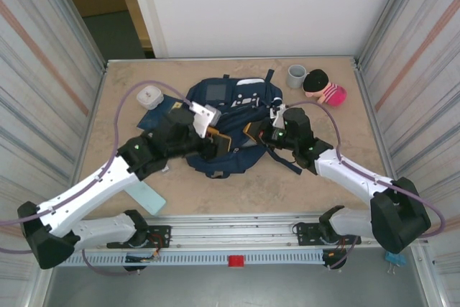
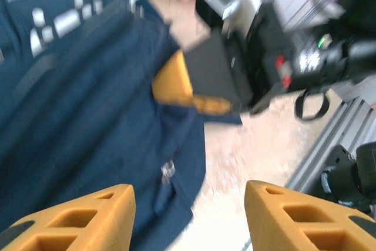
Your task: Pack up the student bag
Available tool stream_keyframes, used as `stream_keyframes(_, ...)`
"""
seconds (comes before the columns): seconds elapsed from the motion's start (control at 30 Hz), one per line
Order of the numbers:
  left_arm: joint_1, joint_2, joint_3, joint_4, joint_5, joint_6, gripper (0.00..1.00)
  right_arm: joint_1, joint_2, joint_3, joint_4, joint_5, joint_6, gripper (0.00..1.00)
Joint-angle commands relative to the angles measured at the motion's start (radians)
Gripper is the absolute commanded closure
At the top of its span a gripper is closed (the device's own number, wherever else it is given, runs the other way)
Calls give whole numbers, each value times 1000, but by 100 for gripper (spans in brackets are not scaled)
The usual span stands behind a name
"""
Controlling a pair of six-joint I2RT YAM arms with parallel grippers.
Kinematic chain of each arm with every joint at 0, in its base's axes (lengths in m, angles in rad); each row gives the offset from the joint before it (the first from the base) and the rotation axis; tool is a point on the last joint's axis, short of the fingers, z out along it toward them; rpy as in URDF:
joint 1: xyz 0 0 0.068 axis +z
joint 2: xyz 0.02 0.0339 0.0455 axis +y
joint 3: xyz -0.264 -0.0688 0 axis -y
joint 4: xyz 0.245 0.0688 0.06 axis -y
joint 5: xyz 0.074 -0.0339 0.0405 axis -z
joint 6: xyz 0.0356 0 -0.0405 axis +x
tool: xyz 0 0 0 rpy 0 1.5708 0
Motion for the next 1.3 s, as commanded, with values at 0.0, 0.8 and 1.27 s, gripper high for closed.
stream_keyframes(0.0,-34,26,-50,-86,-126,-248,47,18,-6,65,40,-12,-38,100)
stream_keyframes(0.8,-123,335,135,-151,-203,-125,60,59,7,96,50,0,-56,100)
stream_keyframes(1.27,-129,344,113,-171,-346,-158,96,61,-1,103,2,-17,-73,100)
